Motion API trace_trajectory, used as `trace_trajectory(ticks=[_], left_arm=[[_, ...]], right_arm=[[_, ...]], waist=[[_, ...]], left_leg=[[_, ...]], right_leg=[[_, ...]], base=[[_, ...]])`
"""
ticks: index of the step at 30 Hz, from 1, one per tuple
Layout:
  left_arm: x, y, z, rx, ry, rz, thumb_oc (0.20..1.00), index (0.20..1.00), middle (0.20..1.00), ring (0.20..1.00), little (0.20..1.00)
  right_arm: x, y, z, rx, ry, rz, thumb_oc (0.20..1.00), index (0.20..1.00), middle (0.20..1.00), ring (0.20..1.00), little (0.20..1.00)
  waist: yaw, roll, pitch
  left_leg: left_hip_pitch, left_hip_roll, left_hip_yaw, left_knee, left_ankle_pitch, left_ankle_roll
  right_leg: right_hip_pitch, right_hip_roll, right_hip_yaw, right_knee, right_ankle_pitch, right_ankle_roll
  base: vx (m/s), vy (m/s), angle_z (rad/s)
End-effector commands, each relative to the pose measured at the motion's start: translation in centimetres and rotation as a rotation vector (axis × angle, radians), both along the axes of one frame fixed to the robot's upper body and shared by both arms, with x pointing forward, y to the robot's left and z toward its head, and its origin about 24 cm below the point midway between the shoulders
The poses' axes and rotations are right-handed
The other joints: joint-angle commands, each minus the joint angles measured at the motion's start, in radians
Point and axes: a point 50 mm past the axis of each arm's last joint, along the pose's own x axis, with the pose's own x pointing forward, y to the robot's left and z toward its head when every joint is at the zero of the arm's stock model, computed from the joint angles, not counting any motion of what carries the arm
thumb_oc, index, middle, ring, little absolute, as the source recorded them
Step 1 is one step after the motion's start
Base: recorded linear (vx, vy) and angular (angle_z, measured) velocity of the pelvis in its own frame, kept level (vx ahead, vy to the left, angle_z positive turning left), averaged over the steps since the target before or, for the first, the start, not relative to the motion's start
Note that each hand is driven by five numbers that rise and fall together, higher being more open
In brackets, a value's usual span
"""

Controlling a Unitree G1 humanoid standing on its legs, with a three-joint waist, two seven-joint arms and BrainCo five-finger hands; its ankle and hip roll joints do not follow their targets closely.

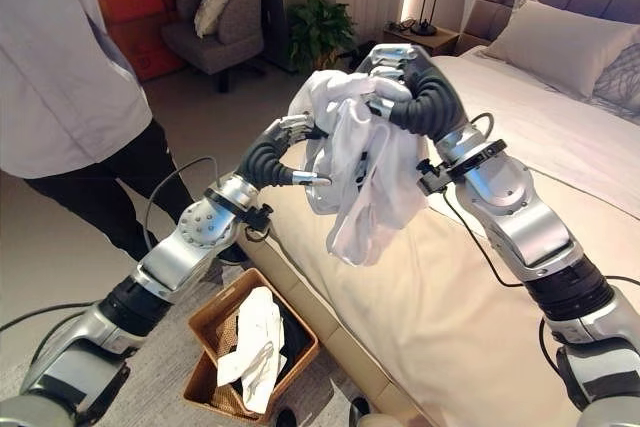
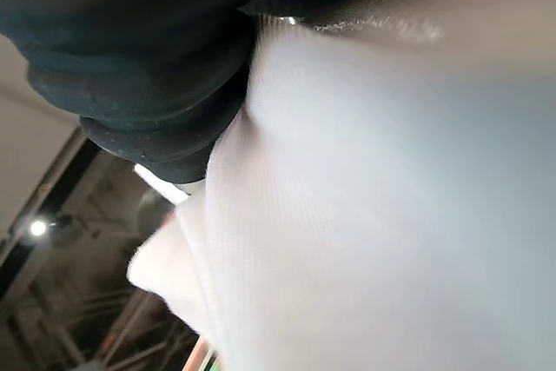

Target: Pick up clothes into the bucket

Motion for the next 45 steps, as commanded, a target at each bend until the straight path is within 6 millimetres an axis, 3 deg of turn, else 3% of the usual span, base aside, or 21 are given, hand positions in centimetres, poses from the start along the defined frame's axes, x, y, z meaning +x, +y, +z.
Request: trace_trajectory(ticks=[1,3,7,13,19,31,39,45], left_arm=[[-0.6,1.0,1.8,-0.057,-0.068,0.001,1.000,1.000,1.000,1.000,1.000],[-1.1,1.8,1.8,-0.079,-0.067,0.012,1.000,1.000,1.000,1.000,1.000],[-1.5,2.3,1.8,-0.094,-0.075,0.025,1.000,1.000,1.000,1.000,1.000],[-1.6,2.2,1.5,-0.103,-0.044,0.005,1.000,1.000,1.000,1.000,1.000],[-1.2,1.2,1.5,-0.089,-0.036,-0.023,1.000,1.000,1.000,1.000,1.000],[0.7,-3.0,1.2,-0.032,0.033,-0.124,1.000,1.000,1.000,1.000,1.000],[0.0,-7.0,1.7,0.035,0.041,-0.292,1.000,1.000,1.000,1.000,1.000],[-0.5,-8.8,1.4,0.049,0.078,-0.372,1.000,1.000,1.000,1.000,1.000]], right_arm=[[-0.2,-1.8,2.3,0.100,-0.155,-0.106,0.200,0.200,0.200,0.200,0.200],[0.4,-3.4,2.1,0.086,-0.156,-0.221,0.200,0.200,0.200,0.200,0.200],[0.6,-4.3,2.3,0.067,-0.176,-0.289,0.200,0.200,0.200,0.200,0.200],[0.8,-4.1,2.3,0.086,-0.174,-0.277,0.200,0.200,0.200,0.200,0.200],[0.7,-2.7,2.6,0.084,-0.184,-0.213,0.200,0.200,0.200,0.200,0.200],[-1.2,2.8,3.6,0.022,-0.238,0.077,0.200,0.200,0.200,0.200,0.200],[-2.3,6.1,3.8,-0.038,-0.231,0.266,0.200,0.200,0.200,0.200,0.200],[-2.8,7.0,3.4,-0.055,-0.205,0.339,0.200,0.200,0.200,0.200,0.200]], waist=[[0.032,-0.087,-0.066],[0.038,-0.089,-0.067],[0.043,-0.094,-0.065],[0.044,-0.092,-0.063],[0.040,-0.089,-0.059],[0.019,-0.076,-0.043],[0.011,-0.070,-0.037],[0.005,-0.068,-0.036]], left_leg=[[-0.028,0.002,-0.030,0.084,-0.104,-0.005],[-0.023,0.005,-0.036,0.083,-0.114,-0.007],[-0.029,0.002,-0.039,0.086,-0.106,-0.006],[-0.025,0.001,-0.046,0.083,-0.115,-0.006],[-0.027,0.000,-0.045,0.083,-0.113,-0.005],[-0.038,-0.009,-0.043,0.084,-0.106,0.000],[-0.043,-0.011,-0.043,0.087,-0.103,0.000],[-0.045,-0.011,-0.047,0.087,-0.100,0.001]], right_leg=[[0.000,-0.129,-0.040,0.024,0.021,0.116],[0.009,-0.127,-0.047,0.023,0.012,0.116],[0.006,-0.129,-0.050,0.024,0.019,0.114],[0.011,-0.126,-0.054,0.025,0.009,0.113],[0.007,-0.128,-0.050,0.027,0.010,0.113],[-0.013,-0.134,-0.038,0.037,0.014,0.116],[-0.015,-0.134,-0.037,0.036,0.015,0.116],[-0.017,-0.135,-0.039,0.038,0.015,0.116]], base=[[0.01,-0.008,0.12],[0.02,-0.007,0.09],[0.01,-0.002,0.12],[0.00,0.000,0.03],[0.00,0.000,0.00],[0.00,0.000,0.00],[0.00,0.000,0.00],[-0.01,0.001,0.00]])
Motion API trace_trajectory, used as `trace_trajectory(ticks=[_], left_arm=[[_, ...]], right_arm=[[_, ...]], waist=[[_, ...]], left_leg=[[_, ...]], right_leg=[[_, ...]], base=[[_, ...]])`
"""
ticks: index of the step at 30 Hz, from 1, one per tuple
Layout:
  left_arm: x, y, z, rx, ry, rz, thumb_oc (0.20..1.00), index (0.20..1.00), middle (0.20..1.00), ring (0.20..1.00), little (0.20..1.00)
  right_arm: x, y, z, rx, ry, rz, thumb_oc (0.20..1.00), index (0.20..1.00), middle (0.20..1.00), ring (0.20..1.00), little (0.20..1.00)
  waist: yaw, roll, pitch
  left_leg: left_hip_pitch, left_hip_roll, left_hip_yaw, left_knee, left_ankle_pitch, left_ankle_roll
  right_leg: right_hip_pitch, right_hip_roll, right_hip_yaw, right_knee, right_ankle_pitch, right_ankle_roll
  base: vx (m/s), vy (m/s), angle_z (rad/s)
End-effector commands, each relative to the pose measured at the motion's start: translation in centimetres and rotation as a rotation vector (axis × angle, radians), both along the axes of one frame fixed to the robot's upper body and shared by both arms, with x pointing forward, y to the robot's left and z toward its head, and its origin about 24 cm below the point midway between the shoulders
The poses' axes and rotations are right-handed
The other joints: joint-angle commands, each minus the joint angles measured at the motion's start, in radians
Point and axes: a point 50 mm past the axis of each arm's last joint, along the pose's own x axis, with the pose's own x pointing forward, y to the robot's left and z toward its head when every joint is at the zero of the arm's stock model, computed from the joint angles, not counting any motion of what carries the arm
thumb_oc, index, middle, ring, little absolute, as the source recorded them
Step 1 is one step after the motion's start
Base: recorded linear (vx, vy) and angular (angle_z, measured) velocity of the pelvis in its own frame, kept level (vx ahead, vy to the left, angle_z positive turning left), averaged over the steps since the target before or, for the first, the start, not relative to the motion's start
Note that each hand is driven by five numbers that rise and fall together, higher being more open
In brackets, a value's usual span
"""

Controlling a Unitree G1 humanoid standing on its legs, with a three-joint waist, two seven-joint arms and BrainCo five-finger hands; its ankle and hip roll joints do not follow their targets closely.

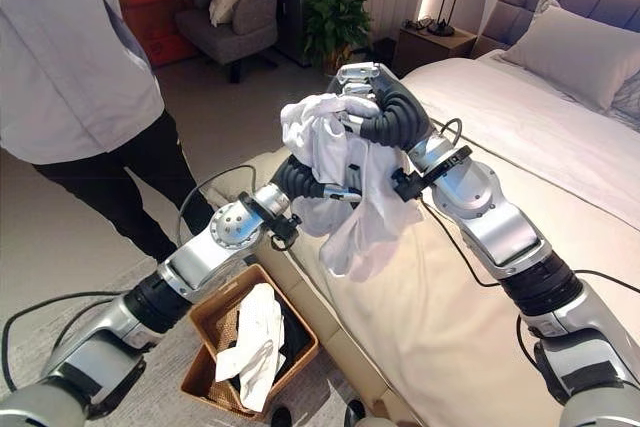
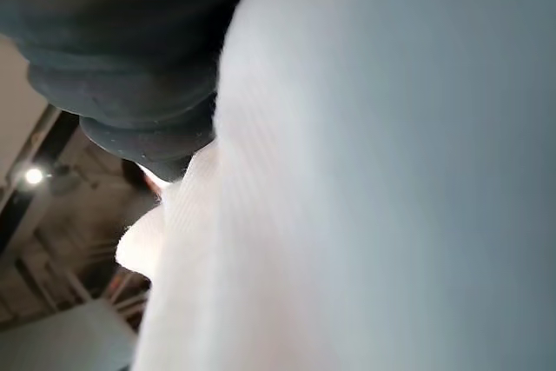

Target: Pick up clothes into the bucket

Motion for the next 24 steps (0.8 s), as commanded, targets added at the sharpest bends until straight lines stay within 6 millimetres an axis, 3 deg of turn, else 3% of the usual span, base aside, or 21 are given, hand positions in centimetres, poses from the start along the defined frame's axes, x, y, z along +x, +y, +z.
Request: trace_trajectory(ticks=[1,5,6,7,8,12,13,14,17,20,24], left_arm=[[-0.2,-4.0,2.3,0.031,-0.081,-0.149,1.000,1.000,1.000,1.000,1.000],[-0.2,-4.6,1.6,0.024,-0.032,-0.177,1.000,1.000,1.000,1.000,1.000],[-0.4,-4.8,1.4,0.001,0.005,-0.202,0.856,0.856,0.856,0.856,0.856],[-0.5,-4.9,1.2,-0.021,0.038,-0.217,0.617,0.617,0.617,0.617,0.617],[-0.5,-4.9,1.1,-0.031,0.061,-0.229,0.200,0.200,0.200,0.200,0.200],[-0.8,-4.6,0.7,-0.094,0.140,-0.255,0.200,0.200,0.200,0.200,0.200],[-0.7,-3.9,0.2,-0.142,0.194,-0.243,0.200,0.200,0.200,0.200,0.200],[-0.6,-3.4,0.1,-0.171,0.221,-0.231,0.200,0.200,0.200,0.200,0.200],[-0.5,-3.0,-0.1,-0.185,0.236,-0.219,0.200,0.200,0.200,0.200,0.200],[0.1,0.2,-0.9,-0.328,0.325,-0.124,0.200,0.200,0.200,0.200,0.200],[0.3,4.3,-1.9,-0.391,0.336,0.012,0.200,0.200,0.200,0.200,0.200]], right_arm=[[-3.4,3.7,4.7,0.073,-0.201,0.259,0.200,0.200,0.200,0.200,0.200],[-3.7,4.0,4.6,0.080,-0.192,0.285,0.200,0.200,0.200,0.200,0.200],[-3.6,4.0,4.4,0.083,-0.185,0.287,0.200,0.200,0.200,0.200,0.200],[-3.6,4.0,4.4,0.084,-0.183,0.289,0.200,0.200,0.200,0.200,0.200],[-3.6,4.1,4.4,0.085,-0.182,0.290,0.200,0.200,0.200,0.200,0.200],[-3.5,4.1,4.3,0.086,-0.176,0.283,0.200,0.200,0.200,0.200,0.200],[-3.4,3.9,4.2,0.085,-0.182,0.264,0.567,0.567,0.567,0.567,0.567],[-3.4,3.7,4.1,0.087,-0.183,0.251,1.000,1.000,1.000,1.000,1.000],[-3.3,3.5,4.0,0.088,-0.182,0.240,1.000,1.000,1.000,1.000,1.000],[-2.7,1.9,3.3,0.137,-0.166,0.146,1.000,1.000,1.000,1.000,1.000],[-2.3,-0.7,2.2,0.198,-0.146,0.018,1.000,1.000,1.000,1.000,1.000]], waist=[[-0.004,-0.048,-0.036],[-0.008,-0.046,-0.035],[-0.009,-0.045,-0.035],[-0.011,-0.045,-0.035],[-0.011,-0.044,-0.036],[-0.014,-0.043,-0.039],[-0.014,-0.043,-0.039],[-0.014,-0.043,-0.039],[-0.014,-0.043,-0.040],[-0.011,-0.043,-0.038],[-0.007,-0.040,-0.034]], left_leg=[[-0.045,-0.006,-0.019,0.104,-0.099,0.002],[-0.046,-0.007,-0.019,0.101,-0.098,0.002],[-0.044,-0.007,-0.017,0.101,-0.099,0.002],[-0.043,-0.007,-0.016,0.100,-0.099,0.002],[-0.043,-0.007,-0.015,0.101,-0.099,0.002],[-0.040,-0.008,-0.013,0.100,-0.100,0.002],[-0.038,-0.008,-0.012,0.098,-0.100,0.001],[-0.037,-0.007,-0.012,0.098,-0.100,0.001],[-0.037,-0.007,-0.012,0.098,-0.101,0.001],[-0.035,-0.007,-0.011,0.099,-0.104,0.000],[-0.034,-0.005,-0.009,0.099,-0.105,0.000]], right_leg=[[-0.034,-0.134,-0.015,0.073,0.014,0.117],[-0.037,-0.135,-0.013,0.074,0.014,0.117],[-0.036,-0.135,-0.011,0.074,0.015,0.118],[-0.036,-0.136,-0.010,0.074,0.015,0.117],[-0.036,-0.136,-0.009,0.073,0.016,0.118],[-0.035,-0.137,-0.007,0.072,0.017,0.118],[-0.034,-0.137,-0.008,0.072,0.017,0.116],[-0.034,-0.137,-0.008,0.073,0.017,0.116],[-0.034,-0.137,-0.007,0.073,0.017,0.116],[-0.032,-0.138,-0.007,0.073,0.015,0.114],[-0.034,-0.138,-0.005,0.075,0.012,0.113]], base=[[0.00,0.000,0.00],[0.00,0.002,0.01],[0.03,0.006,0.00],[0.00,0.000,0.00],[0.00,0.000,0.00],[0.00,0.000,0.00],[0.00,0.000,0.00],[0.00,0.000,0.00],[0.00,0.000,0.00],[0.00,0.000,0.00],[0.00,0.000,0.00]])
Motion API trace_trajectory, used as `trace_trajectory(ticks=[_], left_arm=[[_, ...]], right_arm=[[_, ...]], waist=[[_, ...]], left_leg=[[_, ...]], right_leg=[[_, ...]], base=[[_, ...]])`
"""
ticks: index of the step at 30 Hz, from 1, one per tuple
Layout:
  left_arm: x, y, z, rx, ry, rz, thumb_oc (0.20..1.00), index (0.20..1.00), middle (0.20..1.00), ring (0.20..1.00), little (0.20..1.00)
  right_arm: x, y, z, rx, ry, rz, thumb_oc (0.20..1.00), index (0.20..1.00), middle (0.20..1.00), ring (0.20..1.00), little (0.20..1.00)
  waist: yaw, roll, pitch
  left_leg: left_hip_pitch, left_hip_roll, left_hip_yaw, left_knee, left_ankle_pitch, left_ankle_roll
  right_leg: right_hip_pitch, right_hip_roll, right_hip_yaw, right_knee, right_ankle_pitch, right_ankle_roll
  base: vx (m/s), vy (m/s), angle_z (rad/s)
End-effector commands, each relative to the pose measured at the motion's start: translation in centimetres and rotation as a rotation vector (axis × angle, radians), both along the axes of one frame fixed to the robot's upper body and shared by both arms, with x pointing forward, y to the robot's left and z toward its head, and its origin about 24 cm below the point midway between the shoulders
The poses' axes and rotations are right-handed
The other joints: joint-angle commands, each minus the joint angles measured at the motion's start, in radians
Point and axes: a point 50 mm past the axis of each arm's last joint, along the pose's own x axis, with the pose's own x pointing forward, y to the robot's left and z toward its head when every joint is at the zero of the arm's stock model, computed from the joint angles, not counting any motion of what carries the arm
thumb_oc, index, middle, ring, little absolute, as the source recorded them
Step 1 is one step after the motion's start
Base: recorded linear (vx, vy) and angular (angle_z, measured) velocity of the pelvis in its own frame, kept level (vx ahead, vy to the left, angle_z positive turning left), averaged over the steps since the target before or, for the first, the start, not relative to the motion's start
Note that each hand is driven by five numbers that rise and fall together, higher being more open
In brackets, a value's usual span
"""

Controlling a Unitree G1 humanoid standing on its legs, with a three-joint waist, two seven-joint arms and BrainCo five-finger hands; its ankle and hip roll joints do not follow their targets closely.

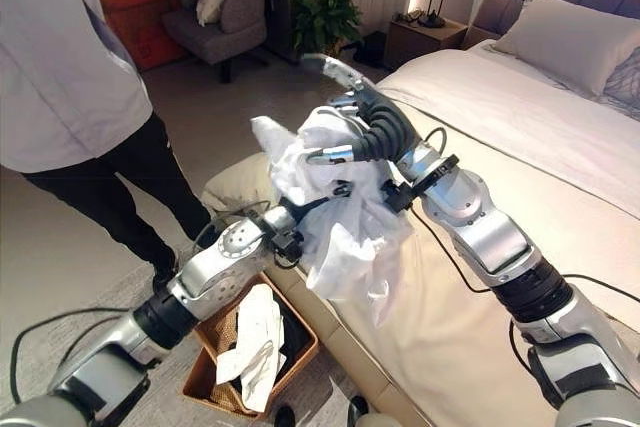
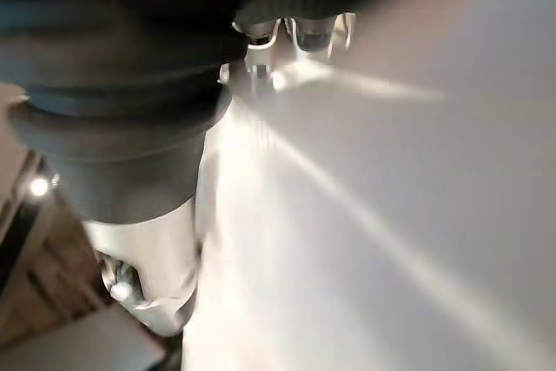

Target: Pick up clothes into the bucket

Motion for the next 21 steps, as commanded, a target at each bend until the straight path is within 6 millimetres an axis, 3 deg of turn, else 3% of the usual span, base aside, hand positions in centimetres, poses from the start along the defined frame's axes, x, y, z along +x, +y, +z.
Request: trace_trajectory(ticks=[1,5,9,11,12,13,14,15,17,18,19,20,21], left_arm=[[0.7,3.7,2.2,-0.096,-0.078,0.128,0.200,0.200,0.200,0.200,0.200],[0.0,10.0,1.2,-0.103,-0.070,0.342,0.200,0.200,0.200,0.200,0.200],[-1.4,16.0,-0.1,-0.060,-0.080,0.601,0.200,0.200,0.200,0.200,0.200],[-2.1,18.0,-0.2,-0.004,-0.117,0.700,0.200,0.200,0.200,0.200,0.200],[-2.2,18.1,-0.2,-0.003,-0.117,0.700,0.200,0.200,0.200,0.200,0.200],[-2.5,19.0,-0.2,0.031,-0.139,0.759,0.200,0.200,0.200,0.200,0.200],[-3.2,21.1,0.1,0.100,-0.187,0.884,0.200,0.200,0.200,0.200,0.200],[-3.5,21.9,0.5,0.124,-0.216,0.923,0.200,0.200,0.200,0.200,0.200],[-4.0,23.0,1.2,0.163,-0.264,0.992,0.200,0.200,0.200,0.200,0.200],[-4.0,23.0,1.2,0.164,-0.265,0.993,0.200,0.200,0.200,0.200,0.200],[-4.4,23.9,1.7,0.200,-0.308,1.057,0.200,0.200,0.200,0.200,0.200],[-4.4,23.9,1.7,0.201,-0.309,1.058,0.200,0.200,0.200,0.200,0.200],[-4.8,24.4,1.4,0.234,-0.315,1.105,0.200,0.200,0.200,0.200,0.200]], right_arm=[[-1.7,-1.4,2.7,0.153,-0.160,-0.028,1.000,1.000,1.000,1.000,1.000],[-1.6,-4.6,0.6,0.191,-0.094,-0.165,1.000,1.000,1.000,1.000,1.000],[-1.4,-8.0,-3.4,0.247,0.040,-0.332,1.000,1.000,1.000,1.000,1.000],[-1.6,-9.5,-5.7,0.260,0.108,-0.422,1.000,1.000,1.000,1.000,1.000],[-1.6,-9.5,-5.8,0.260,0.109,-0.421,1.000,1.000,1.000,1.000,1.000],[-1.7,-10.4,-7.3,0.268,0.148,-0.481,1.000,1.000,1.000,1.000,1.000],[-2.4,-12.4,-12.4,0.247,0.307,-0.640,1.000,1.000,1.000,1.000,1.000],[-3.0,-13.1,-14.8,0.249,0.394,-0.694,1.000,1.000,1.000,1.000,1.000],[-4.4,-13.9,-19.1,0.183,0.528,-0.783,1.000,1.000,1.000,1.000,1.000],[-4.4,-13.8,-19.0,0.183,0.527,-0.782,1.000,1.000,1.000,1.000,1.000],[-6.2,-14.7,-22.6,0.053,0.629,-0.878,1.000,1.000,1.000,1.000,1.000],[-6.1,-14.7,-22.6,0.053,0.628,-0.877,1.000,1.000,1.000,1.000,1.000],[-7.9,-14.7,-25.9,0.008,0.773,-0.892,1.000,1.000,1.000,1.000,1.000]], waist=[[0.012,-0.061,-0.045],[0.018,-0.057,-0.043],[0.022,-0.049,-0.033],[0.021,-0.041,-0.021],[0.021,-0.042,-0.022],[0.020,-0.038,-0.016],[0.015,-0.030,0.009],[0.012,-0.027,0.023],[0.006,-0.023,0.054],[0.005,-0.025,0.051],[-0.002,-0.021,0.091],[-0.003,-0.023,0.088],[-0.011,-0.024,0.123]], left_leg=[[-0.038,-0.006,-0.016,0.101,-0.106,0.000],[-0.039,-0.004,-0.012,0.102,-0.108,-0.002],[-0.045,-0.003,-0.011,0.104,-0.108,-0.003],[-0.057,-0.004,-0.010,0.109,-0.108,-0.003],[-0.057,-0.004,-0.010,0.110,-0.108,-0.003],[-0.064,-0.006,-0.011,0.115,-0.109,-0.003],[-0.088,-0.008,-0.014,0.128,-0.108,-0.002],[-0.101,-0.009,-0.016,0.135,-0.105,-0.001],[-0.135,-0.011,-0.016,0.167,-0.112,0.000],[-0.141,-0.012,-0.016,0.167,-0.108,0.001],[-0.179,-0.014,-0.020,0.210,-0.117,0.002],[-0.185,-0.015,-0.020,0.211,-0.113,0.002],[-0.223,-0.016,-0.022,0.256,-0.123,0.003]], right_leg=[[-0.034,-0.138,-0.011,0.075,0.009,0.113],[-0.033,-0.137,-0.013,0.073,0.005,0.110],[-0.039,-0.137,-0.009,0.075,0.001,0.106],[-0.051,-0.137,-0.007,0.082,-0.001,0.104],[-0.052,-0.137,-0.007,0.083,-0.001,0.104],[-0.058,-0.137,-0.005,0.088,-0.002,0.103],[-0.085,-0.137,-0.002,0.109,-0.006,0.099],[-0.099,-0.136,0.002,0.117,-0.005,0.097],[-0.132,-0.135,0.005,0.150,-0.014,0.094],[-0.137,-0.136,0.005,0.149,-0.010,0.094],[-0.175,-0.135,0.010,0.188,-0.020,0.091],[-0.181,-0.136,0.010,0.187,-0.017,0.091],[-0.214,-0.137,0.018,0.227,-0.025,0.086]], base=[[0.00,0.000,0.00],[0.00,0.000,0.00],[0.00,0.000,0.00],[0.00,0.000,0.00],[0.00,0.000,0.00],[-0.08,0.025,0.02],[-0.12,0.035,0.01],[-0.15,0.035,0.00],[-0.11,0.023,0.00],[-0.15,0.028,0.03],[-0.11,0.018,0.03],[-0.17,0.036,0.02],[-0.09,0.024,0.01]])
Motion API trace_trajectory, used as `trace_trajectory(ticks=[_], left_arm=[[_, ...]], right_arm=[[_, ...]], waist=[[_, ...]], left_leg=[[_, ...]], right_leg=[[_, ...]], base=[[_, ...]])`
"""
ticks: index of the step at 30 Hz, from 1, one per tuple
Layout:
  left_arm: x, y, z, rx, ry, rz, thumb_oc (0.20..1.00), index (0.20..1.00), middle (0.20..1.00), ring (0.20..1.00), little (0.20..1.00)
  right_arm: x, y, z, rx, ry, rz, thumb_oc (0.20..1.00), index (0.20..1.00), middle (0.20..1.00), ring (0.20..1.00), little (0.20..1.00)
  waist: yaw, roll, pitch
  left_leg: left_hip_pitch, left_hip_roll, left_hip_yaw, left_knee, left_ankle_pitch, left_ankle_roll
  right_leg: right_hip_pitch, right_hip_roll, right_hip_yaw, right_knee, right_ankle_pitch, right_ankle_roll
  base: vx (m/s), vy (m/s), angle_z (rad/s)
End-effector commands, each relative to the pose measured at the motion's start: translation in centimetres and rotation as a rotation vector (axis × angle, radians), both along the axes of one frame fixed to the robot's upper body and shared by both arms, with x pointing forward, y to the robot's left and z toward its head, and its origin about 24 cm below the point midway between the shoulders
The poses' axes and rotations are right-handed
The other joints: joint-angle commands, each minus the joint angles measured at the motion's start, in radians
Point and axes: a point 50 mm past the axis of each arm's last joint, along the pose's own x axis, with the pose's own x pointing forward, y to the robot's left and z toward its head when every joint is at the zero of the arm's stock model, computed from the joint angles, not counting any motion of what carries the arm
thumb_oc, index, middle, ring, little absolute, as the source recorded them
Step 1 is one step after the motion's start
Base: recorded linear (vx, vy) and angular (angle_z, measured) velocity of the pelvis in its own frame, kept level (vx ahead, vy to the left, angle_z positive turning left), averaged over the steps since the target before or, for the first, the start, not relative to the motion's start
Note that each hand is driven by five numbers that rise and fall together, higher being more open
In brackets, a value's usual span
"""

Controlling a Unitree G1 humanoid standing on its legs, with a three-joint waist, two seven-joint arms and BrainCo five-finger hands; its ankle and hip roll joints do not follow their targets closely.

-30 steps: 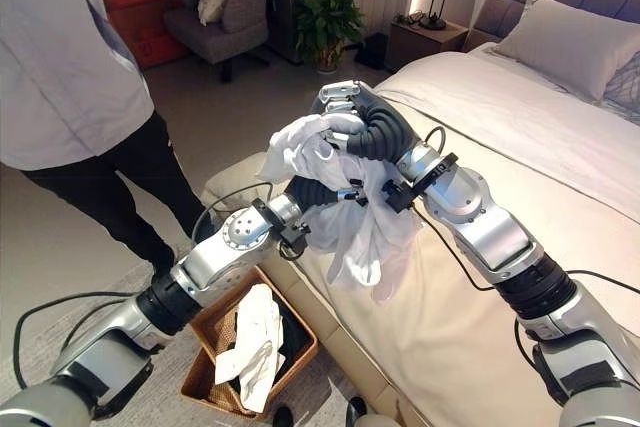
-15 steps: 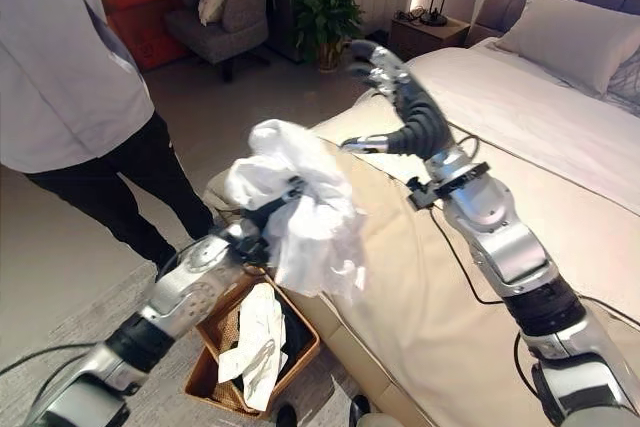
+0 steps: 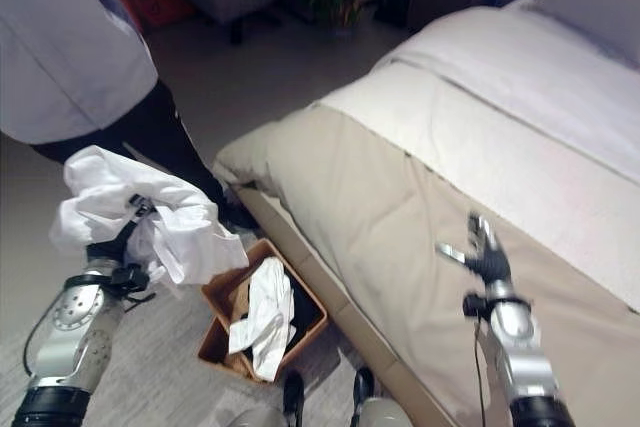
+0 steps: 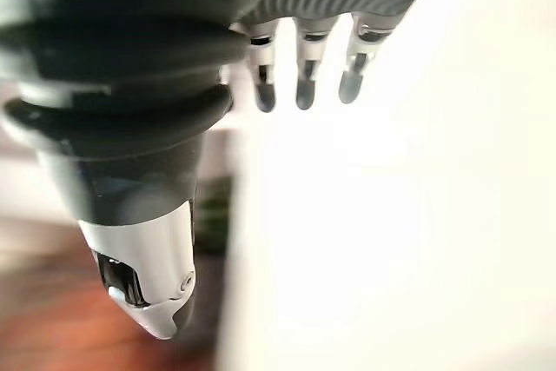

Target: Pick up clothes into the bucket

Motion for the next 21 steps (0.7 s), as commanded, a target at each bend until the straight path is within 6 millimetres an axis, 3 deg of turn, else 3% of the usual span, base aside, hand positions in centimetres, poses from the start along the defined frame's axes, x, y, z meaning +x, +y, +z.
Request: trace_trajectory(ticks=[1,2,4,6,8,16,21], left_arm=[[0.1,1.3,4.2,0.152,-0.198,0.078,0.200,0.200,0.200,0.200,0.200],[0.2,1.8,4.2,0.175,-0.203,0.138,0.200,0.200,0.200,0.200,0.200],[0.2,2.1,4.2,0.180,-0.208,0.161,0.200,0.200,0.200,0.200,0.200],[0.5,2.6,3.6,0.148,-0.201,0.237,0.200,0.200,0.200,0.200,0.200],[1.0,2.6,3.5,0.138,-0.202,0.266,0.200,0.200,0.200,0.200,0.200],[3.1,2.9,4.6,0.145,-0.223,0.335,0.200,0.200,0.200,0.200,0.200],[4.6,3.5,6.2,0.216,-0.225,0.382,0.200,0.200,0.200,0.200,0.200]], right_arm=[[1.2,2.0,0.9,-0.059,-0.078,0.108,1.000,1.000,1.000,1.000,1.000],[-0.6,2.3,-1.6,-0.042,0.039,0.107,1.000,1.000,1.000,1.000,1.000],[-1.5,2.4,-2.7,-0.054,0.097,0.128,1.000,1.000,1.000,1.000,1.000],[-4.5,2.5,-5.8,-0.076,0.278,0.144,1.000,1.000,1.000,1.000,1.000],[-5.0,2.3,-6.4,-0.089,0.312,0.127,1.000,1.000,1.000,1.000,1.000],[-4.5,2.1,-6.2,-0.078,0.261,0.059,1.000,1.000,1.000,1.000,1.000],[-2.5,2.9,-4.9,-0.043,0.138,0.048,1.000,1.000,1.000,1.000,1.000]], waist=[[-0.035,-0.055,-0.013],[-0.045,-0.061,0.026],[-0.048,-0.065,0.038],[-0.056,-0.083,0.084],[-0.062,-0.096,0.107],[-0.076,-0.132,0.187],[-0.087,-0.163,0.231]], left_leg=[[-0.086,-0.006,-0.021,0.192,-0.117,0.003],[-0.133,-0.004,-0.023,0.230,-0.117,0.004],[-0.161,-0.002,-0.027,0.255,-0.120,0.003],[-0.234,0.005,-0.032,0.327,-0.134,-0.001],[-0.294,0.005,-0.035,0.377,-0.136,-0.001],[-0.481,0.017,-0.040,0.547,-0.173,-0.001],[-0.652,0.029,-0.051,0.655,-0.184,0.001]], right_leg=[[-0.045,-0.116,0.016,0.091,0.011,0.081],[-0.087,-0.120,0.024,0.122,0.008,0.076],[-0.112,-0.123,0.025,0.141,0.003,0.074],[-0.173,-0.127,0.033,0.189,-0.006,0.068],[-0.225,-0.132,0.036,0.220,-0.006,0.064],[-0.397,-0.127,0.060,0.346,-0.027,0.052],[-0.550,-0.111,0.070,0.416,-0.025,0.053]], base=[[-0.19,0.040,0.01],[-0.15,0.021,0.00],[-0.13,0.011,-0.09],[-0.14,-0.009,-0.03],[-0.13,-0.013,0.07],[-0.12,0.005,0.02],[-0.12,-0.003,-0.06]])
